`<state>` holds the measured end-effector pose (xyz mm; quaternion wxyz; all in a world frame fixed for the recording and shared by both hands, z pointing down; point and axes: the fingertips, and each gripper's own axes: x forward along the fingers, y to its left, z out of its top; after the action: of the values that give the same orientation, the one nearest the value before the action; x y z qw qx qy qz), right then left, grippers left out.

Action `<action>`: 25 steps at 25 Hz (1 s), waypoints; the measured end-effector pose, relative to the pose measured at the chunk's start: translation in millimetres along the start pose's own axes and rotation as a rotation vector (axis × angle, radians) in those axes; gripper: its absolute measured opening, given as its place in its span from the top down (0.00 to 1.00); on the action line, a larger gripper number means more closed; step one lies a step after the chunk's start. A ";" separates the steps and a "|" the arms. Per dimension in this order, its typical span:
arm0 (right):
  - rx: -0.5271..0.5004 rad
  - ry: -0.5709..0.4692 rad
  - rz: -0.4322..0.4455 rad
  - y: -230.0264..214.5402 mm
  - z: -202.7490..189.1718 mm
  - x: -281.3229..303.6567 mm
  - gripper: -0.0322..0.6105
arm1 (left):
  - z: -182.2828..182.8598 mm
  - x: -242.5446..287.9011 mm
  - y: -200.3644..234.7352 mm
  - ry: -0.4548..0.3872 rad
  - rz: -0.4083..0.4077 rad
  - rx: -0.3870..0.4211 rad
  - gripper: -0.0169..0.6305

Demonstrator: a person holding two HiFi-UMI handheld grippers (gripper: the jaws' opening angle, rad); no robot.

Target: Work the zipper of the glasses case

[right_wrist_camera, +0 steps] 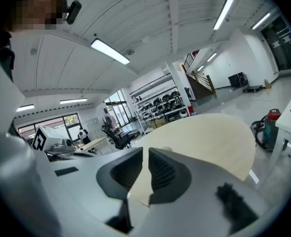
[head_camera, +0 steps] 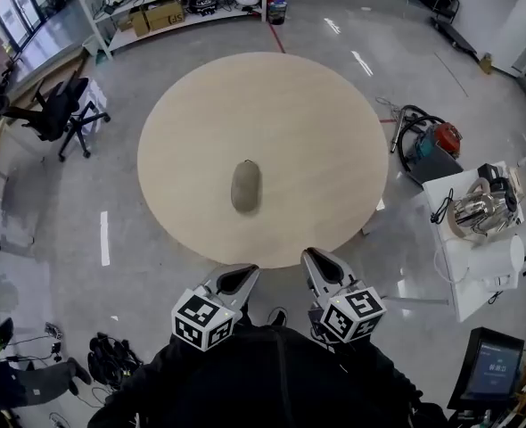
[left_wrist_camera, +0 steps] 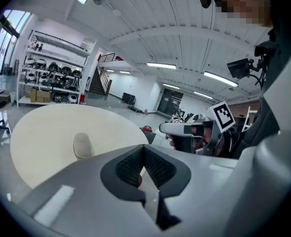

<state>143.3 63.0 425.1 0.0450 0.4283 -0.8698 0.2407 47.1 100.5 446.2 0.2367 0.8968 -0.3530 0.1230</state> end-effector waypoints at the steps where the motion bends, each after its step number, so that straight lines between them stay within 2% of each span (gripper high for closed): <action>1: -0.003 -0.008 0.006 3.3 0.7 -6.7 0.89 | 0.7 -5.5 -6.3 -0.009 0.017 0.013 0.97; 4: -0.038 -0.012 0.016 16.7 3.5 -20.4 0.90 | 7.2 -21.4 -21.5 -0.034 0.057 0.061 0.97; 7: -0.119 0.001 0.006 28.7 6.7 -28.7 0.92 | 17.9 -32.1 -30.1 -0.060 0.088 0.114 0.97; 13: -0.235 -0.059 -0.023 47.1 26.4 -38.3 0.92 | 38.8 -52.9 -31.9 -0.126 0.122 0.187 0.97; 19: -0.292 -0.085 -0.066 60.8 33.8 -40.7 0.92 | 48.3 -75.3 -26.0 -0.195 0.118 0.172 0.97; 25: -0.251 -0.061 -0.054 80.6 21.2 -27.5 0.92 | 42.0 -95.2 -21.3 -0.229 0.073 0.173 0.96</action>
<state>101.5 114.9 368.0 0.0783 0.4498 -0.8822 0.1154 -4.5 147.3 366.1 0.1122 0.9085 -0.3983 0.0586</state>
